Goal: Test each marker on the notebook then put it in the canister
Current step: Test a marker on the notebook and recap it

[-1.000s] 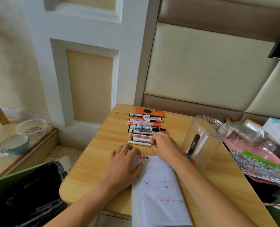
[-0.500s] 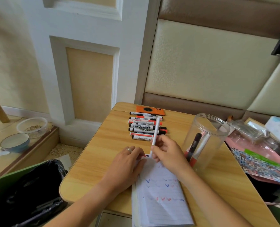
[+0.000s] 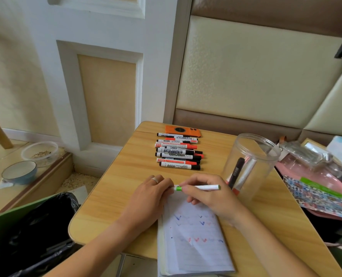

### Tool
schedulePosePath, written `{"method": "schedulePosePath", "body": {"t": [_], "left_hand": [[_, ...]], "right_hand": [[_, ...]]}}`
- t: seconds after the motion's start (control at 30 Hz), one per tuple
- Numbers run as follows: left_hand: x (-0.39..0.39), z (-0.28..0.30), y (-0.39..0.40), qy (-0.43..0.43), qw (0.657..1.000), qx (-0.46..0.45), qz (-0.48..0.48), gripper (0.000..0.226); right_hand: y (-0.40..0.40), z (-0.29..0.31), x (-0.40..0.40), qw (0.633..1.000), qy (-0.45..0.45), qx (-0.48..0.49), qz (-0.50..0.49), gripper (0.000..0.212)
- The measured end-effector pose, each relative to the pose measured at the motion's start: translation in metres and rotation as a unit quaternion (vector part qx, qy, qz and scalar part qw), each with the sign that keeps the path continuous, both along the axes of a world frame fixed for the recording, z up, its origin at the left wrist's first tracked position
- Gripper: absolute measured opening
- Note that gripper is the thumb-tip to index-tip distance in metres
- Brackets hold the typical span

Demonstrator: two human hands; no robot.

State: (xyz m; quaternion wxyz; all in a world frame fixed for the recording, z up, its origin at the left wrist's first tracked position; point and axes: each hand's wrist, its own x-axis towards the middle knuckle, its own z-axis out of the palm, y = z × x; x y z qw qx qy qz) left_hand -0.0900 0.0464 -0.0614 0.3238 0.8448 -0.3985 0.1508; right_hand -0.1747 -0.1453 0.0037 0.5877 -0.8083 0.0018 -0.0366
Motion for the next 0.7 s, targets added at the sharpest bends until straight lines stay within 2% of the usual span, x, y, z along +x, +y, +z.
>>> {"method": "schedulePosePath", "body": {"t": [0.1, 0.13, 0.2, 0.3, 0.37, 0.47, 0.6, 0.7], "left_hand": [[0.000, 0.002, -0.001, 0.015, 0.999, -0.015, 0.029, 0.034], [0.000, 0.002, -0.001, 0.009, 0.999, -0.016, 0.038, 0.035], [0.001, 0.002, -0.001, -0.022, 0.998, -0.013, 0.050, 0.029], [0.000, 0.002, -0.002, -0.064, 0.997, 0.009, 0.046, 0.025], [-0.002, 0.004, -0.002, -0.084, 0.996, 0.022, 0.027, 0.024], [-0.004, 0.004, -0.002, -0.089, 0.996, 0.026, -0.011, 0.020], [0.003, 0.002, -0.002, -0.039, 0.999, 0.002, -0.028, 0.028], [0.008, -0.001, -0.002, -0.035, 0.999, -0.013, -0.007, 0.030]], "right_hand": [[-0.010, 0.009, -0.003, 0.999, -0.004, 0.032, -0.006, 0.019], [-0.014, 0.011, -0.003, 1.000, -0.015, 0.013, -0.016, 0.017], [-0.021, 0.008, -0.002, 0.993, -0.045, -0.106, -0.037, 0.012], [-0.019, -0.003, -0.001, 0.950, -0.088, -0.295, -0.045, 0.006], [-0.011, -0.010, 0.000, 0.923, -0.118, -0.366, -0.023, 0.007], [0.000, -0.019, 0.004, 0.905, -0.143, -0.401, -0.007, 0.010], [0.007, -0.027, 0.008, 0.887, -0.169, -0.430, -0.014, 0.020], [0.009, -0.034, 0.008, 0.889, -0.171, -0.424, -0.022, 0.014]]}}
